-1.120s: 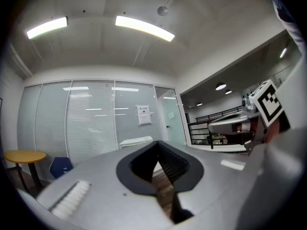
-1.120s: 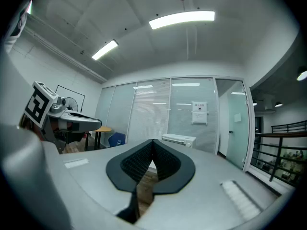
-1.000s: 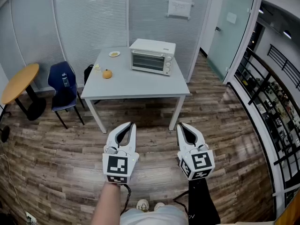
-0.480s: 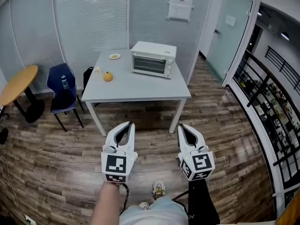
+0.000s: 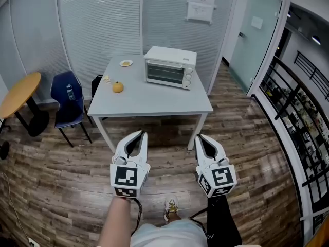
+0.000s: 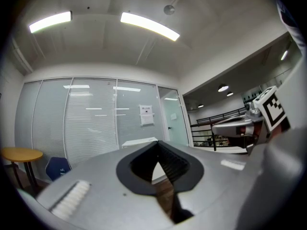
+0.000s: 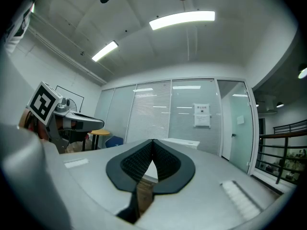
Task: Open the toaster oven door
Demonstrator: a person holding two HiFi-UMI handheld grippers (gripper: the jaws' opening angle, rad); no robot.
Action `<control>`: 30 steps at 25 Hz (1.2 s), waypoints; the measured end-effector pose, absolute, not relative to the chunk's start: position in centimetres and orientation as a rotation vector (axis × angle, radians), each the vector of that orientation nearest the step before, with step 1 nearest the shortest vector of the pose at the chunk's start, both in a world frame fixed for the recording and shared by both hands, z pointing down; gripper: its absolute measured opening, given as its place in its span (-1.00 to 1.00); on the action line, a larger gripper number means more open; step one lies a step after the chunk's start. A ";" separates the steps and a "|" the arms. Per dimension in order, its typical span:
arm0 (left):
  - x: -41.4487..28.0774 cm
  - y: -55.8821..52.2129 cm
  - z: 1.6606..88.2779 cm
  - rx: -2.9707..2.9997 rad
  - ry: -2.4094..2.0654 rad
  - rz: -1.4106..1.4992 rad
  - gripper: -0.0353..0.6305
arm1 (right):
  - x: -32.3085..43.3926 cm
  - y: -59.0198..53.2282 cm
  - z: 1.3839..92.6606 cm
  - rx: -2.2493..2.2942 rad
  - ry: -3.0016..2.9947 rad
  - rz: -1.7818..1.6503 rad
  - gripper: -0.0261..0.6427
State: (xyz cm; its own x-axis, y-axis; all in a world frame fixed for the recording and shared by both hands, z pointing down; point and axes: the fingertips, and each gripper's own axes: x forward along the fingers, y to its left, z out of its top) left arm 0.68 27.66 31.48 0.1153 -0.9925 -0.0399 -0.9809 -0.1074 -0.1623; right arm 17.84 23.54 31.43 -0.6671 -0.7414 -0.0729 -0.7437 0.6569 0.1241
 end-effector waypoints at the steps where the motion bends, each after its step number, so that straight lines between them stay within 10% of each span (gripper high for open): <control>1: 0.5 26.9 31.4 -2.224 1.996 -0.120 -0.72 | 17.6 22.9 31.4 -1.261 2.849 0.227 -0.91; 30: -1.5 1.5 31.9 -2.182 2.086 -0.163 -0.72 | 14.9 -3.3 31.1 -1.130 2.853 0.189 -0.91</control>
